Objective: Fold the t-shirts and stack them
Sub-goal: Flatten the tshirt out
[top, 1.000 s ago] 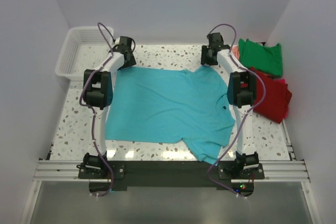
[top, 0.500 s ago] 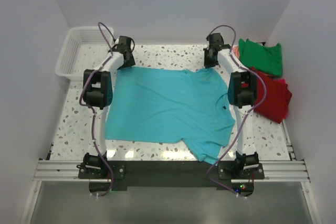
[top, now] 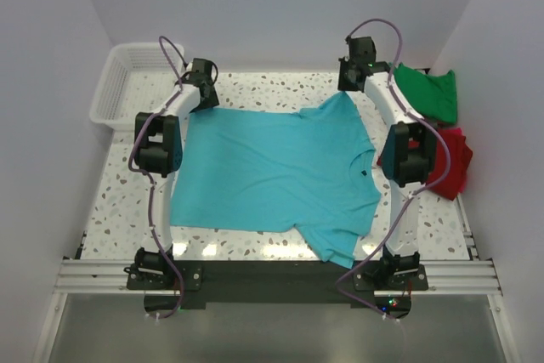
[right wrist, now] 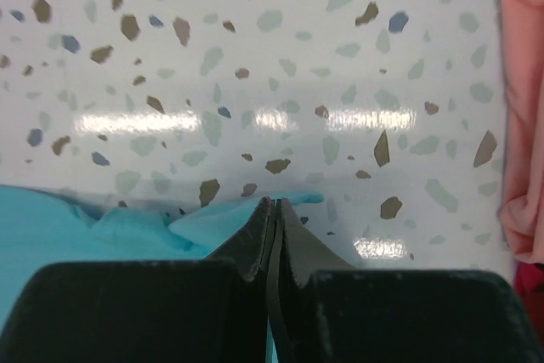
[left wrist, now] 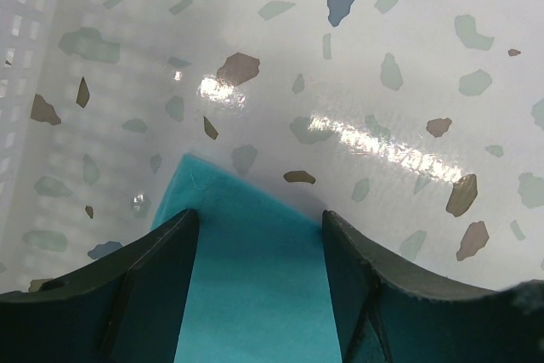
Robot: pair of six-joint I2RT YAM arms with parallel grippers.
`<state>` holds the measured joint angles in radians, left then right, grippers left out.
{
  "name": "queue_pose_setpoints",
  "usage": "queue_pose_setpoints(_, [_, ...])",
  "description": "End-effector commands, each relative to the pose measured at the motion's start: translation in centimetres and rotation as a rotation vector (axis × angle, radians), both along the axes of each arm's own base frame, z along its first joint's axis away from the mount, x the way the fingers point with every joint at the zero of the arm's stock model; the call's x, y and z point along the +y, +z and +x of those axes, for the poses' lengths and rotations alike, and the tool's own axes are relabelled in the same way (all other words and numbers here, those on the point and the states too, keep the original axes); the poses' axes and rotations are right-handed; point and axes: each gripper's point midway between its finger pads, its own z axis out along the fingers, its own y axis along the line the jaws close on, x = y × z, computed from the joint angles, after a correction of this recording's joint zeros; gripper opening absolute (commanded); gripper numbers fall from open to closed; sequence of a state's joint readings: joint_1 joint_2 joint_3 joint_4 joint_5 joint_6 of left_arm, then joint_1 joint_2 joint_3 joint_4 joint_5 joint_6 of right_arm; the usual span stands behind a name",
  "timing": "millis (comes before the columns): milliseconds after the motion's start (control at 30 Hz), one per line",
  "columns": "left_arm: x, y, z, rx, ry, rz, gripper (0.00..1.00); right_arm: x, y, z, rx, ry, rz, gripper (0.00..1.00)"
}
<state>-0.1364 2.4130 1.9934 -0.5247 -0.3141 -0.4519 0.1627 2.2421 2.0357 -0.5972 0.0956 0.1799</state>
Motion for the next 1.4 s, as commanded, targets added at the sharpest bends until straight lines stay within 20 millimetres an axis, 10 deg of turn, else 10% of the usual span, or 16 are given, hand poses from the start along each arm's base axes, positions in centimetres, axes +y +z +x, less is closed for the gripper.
queue_pose_setpoints(0, [-0.3,-2.6,-1.6,0.080,-0.016,-0.052,0.65,0.3,7.4,2.2,-0.235,-0.007,0.033,0.00])
queue_pose_setpoints(200, [-0.5,-2.0,-1.5,0.070,-0.022,-0.064,0.65,-0.9,2.6,1.4,-0.095,-0.069,-0.017,0.16])
queue_pose_setpoints(500, [-0.8,-1.2,-1.3,0.055,-0.030,-0.080,0.65,-2.8,-6.7,-5.0,0.280,-0.220,-0.083,0.09])
queue_pose_setpoints(767, [-0.7,-1.3,-1.7,0.066,-0.033,-0.070,0.64,-0.4,-2.7,-0.9,0.122,-0.174,0.044,0.03])
queue_pose_setpoints(1033, [-0.9,-1.2,-2.0,0.064,-0.038,-0.081,0.64,0.8,-0.3,2.3,-0.003,-0.146,0.101,0.24])
queue_pose_setpoints(1367, [-1.6,-0.1,-1.7,0.041,-0.068,-0.113,0.64,3.2,-5.4,3.5,0.076,-0.091,0.188,0.36])
